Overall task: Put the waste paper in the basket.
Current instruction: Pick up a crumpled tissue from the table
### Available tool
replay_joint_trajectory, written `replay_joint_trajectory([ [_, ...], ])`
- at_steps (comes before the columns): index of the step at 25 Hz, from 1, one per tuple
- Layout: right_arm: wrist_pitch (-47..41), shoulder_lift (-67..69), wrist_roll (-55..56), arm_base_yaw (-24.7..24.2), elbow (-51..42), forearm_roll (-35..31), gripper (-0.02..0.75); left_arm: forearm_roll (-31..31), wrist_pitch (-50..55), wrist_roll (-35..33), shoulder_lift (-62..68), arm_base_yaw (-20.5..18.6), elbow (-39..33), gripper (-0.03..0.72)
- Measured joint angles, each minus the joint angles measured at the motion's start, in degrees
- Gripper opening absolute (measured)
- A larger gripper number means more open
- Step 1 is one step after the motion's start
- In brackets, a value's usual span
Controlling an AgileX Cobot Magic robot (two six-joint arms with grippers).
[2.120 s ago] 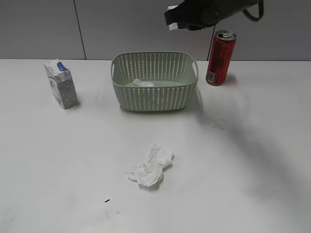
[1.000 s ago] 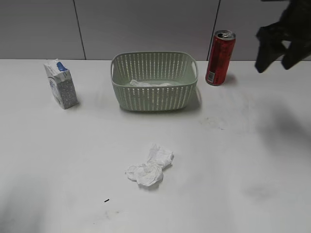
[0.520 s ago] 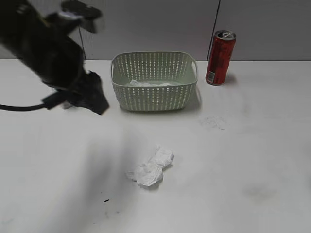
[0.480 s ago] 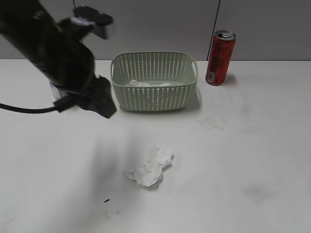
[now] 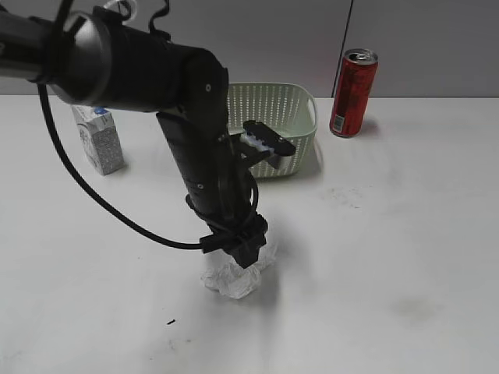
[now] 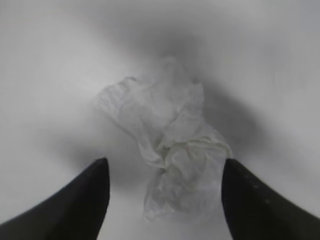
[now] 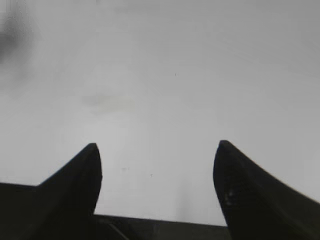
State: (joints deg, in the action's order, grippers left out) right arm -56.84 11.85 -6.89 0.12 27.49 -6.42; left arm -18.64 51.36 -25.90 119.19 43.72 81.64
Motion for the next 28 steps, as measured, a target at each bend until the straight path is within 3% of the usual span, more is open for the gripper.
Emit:
replay_joint_trajectory([
  [4,-1.4,-10.9,0.1,0.0,-0.4,0.3,0.528,-0.3,-1.2,0.1,2.3,0.0,0.0,0.576],
  [9,-5.1,-11.9,0.1,0.0,-0.8,2.9,0.528,-2.2,-3.0,0.2,4.0,0.3,0.2,0.583],
  [12,-1.5,-11.9,0.1,0.0,-1.7,3.0,0.527,-2.8,-3.3,0.2,4.9,0.7,0.8,0.572],
  [15,1.6,-11.9,0.1,0.0,-3.0,2.4,0.527,-2.7,-3.5,0.2,5.0,0.9,1.1,0.475],
  [17,2.0,-11.9,0.1,0.0,-3.2,2.4,0.527,-2.6,-2.9,0.2,5.0,0.9,1.3,0.346],
  [20,2.3,-11.9,0.1,0.0,-3.2,2.2,0.527,-1.9,-0.7,0.2,4.9,0.9,2.0,0.094],
  [21,2.4,-11.9,0.1,0.0,-3.2,2.2,0.527,-1.2,-0.5,0.2,4.3,0.9,2.5,0.057],
  [28,2.5,-11.9,0.1,0.0,-3.2,2.2,0.526,6.5,-1.1,0.2,-4.0,0.8,9.4,0.026],
])
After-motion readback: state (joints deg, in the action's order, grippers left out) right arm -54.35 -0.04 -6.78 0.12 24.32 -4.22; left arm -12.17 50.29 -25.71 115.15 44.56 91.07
